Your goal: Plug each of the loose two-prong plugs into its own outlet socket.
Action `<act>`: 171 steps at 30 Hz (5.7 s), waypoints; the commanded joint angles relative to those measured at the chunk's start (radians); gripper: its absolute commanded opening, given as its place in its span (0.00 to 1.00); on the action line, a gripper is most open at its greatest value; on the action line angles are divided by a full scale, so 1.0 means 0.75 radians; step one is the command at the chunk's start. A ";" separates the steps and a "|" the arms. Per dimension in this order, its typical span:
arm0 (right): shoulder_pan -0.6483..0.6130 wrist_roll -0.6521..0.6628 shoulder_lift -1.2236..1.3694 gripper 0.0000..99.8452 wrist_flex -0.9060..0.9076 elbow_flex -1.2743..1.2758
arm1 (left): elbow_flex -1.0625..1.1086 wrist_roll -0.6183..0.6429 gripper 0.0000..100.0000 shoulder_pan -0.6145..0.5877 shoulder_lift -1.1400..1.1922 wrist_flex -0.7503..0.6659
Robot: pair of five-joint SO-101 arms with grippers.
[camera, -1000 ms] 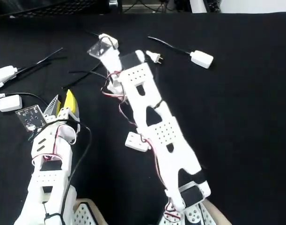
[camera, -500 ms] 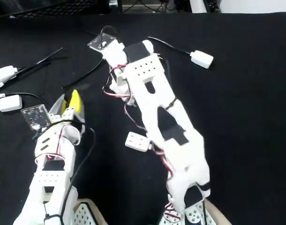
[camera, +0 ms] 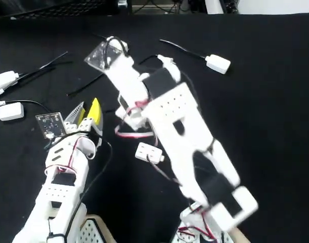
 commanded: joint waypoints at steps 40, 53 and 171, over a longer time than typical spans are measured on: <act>-0.174 -0.262 -0.443 0.01 -0.702 0.566 | 0.024 0.000 0.15 0.148 -0.016 -0.002; -0.198 -0.340 -0.496 0.01 -0.599 0.515 | 0.024 -0.002 0.15 0.144 -0.016 -0.002; -0.055 -0.025 -0.713 0.01 -0.757 1.026 | 0.032 -0.115 0.15 0.146 -0.243 0.000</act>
